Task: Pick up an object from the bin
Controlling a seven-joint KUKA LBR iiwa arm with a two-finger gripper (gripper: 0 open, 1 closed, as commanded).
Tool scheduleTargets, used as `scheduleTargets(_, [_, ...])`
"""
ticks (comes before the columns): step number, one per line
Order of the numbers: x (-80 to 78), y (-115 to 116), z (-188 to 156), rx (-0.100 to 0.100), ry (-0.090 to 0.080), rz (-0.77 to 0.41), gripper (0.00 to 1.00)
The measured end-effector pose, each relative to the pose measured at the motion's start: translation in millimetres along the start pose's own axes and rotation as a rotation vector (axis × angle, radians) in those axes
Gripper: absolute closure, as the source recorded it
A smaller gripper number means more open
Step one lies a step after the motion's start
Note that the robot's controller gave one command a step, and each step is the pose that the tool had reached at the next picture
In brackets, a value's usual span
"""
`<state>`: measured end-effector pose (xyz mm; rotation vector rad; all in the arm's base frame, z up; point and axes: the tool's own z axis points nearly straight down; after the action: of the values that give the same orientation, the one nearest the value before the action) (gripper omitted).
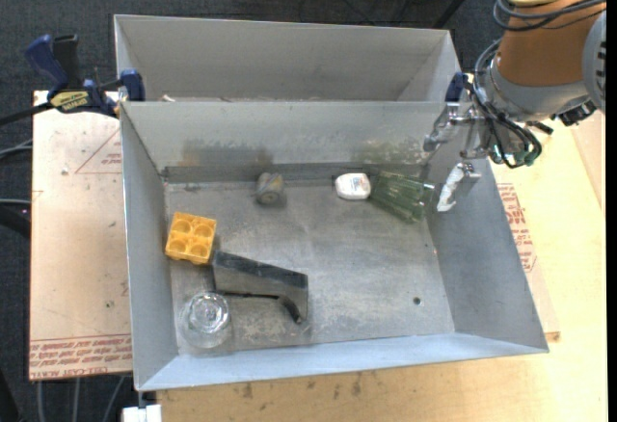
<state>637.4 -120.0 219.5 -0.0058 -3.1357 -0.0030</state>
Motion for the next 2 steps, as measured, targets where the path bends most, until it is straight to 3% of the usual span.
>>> scheduleTargets(1, [-1.6,0.4,-4.6,0.001,-0.008,-0.002,0.0])
scheduleTargets(2, [-4.8,4.0,45.7,0.003,-0.015,-0.003,0.0])
